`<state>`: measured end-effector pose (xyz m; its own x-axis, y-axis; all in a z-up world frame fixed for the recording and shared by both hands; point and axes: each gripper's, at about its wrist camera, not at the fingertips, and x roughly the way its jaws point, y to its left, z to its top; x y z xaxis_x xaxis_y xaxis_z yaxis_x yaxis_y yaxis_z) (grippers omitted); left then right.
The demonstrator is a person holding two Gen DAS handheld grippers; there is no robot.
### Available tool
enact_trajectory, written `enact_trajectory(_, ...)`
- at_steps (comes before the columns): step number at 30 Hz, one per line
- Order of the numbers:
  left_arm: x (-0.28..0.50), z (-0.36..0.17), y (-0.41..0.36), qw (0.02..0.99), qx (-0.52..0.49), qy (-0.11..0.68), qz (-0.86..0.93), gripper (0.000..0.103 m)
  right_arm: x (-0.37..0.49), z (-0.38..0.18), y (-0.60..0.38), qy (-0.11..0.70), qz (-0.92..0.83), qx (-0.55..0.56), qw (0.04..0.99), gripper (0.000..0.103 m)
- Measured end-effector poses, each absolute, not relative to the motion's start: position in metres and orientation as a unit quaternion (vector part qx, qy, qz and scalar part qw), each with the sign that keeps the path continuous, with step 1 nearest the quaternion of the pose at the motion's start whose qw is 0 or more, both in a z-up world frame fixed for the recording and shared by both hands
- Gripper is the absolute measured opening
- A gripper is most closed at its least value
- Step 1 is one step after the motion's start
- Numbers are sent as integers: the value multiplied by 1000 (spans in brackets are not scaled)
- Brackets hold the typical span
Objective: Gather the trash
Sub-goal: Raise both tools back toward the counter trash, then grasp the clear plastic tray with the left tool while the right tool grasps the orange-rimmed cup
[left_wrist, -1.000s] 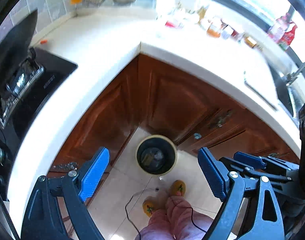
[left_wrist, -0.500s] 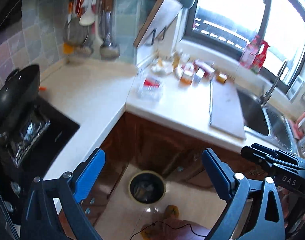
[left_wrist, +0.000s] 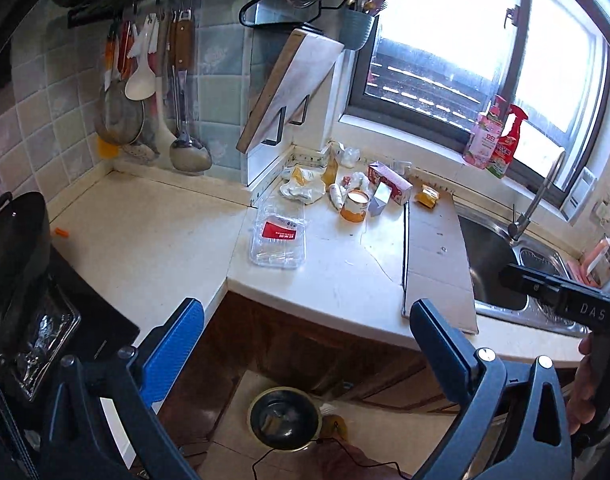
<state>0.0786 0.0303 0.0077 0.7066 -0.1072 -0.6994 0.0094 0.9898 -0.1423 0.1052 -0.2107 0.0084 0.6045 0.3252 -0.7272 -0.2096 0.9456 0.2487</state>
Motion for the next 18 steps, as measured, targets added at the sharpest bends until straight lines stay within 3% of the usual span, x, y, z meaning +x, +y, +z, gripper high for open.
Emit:
enact_trajectory(5, 145, -14, 46, 905, -107, 412, -20, 102, 167, 20, -214, 402, 153, 43, 902, 59)
enact_trajectory(10, 220, -53, 66, 877, -150, 456, 1, 102, 252, 8, -215, 413, 159, 33, 896, 61)
enact_trajectory(18, 317, -139, 93, 830, -192, 521, 46, 102, 380, -70, -212, 489, 163, 26, 856, 61)
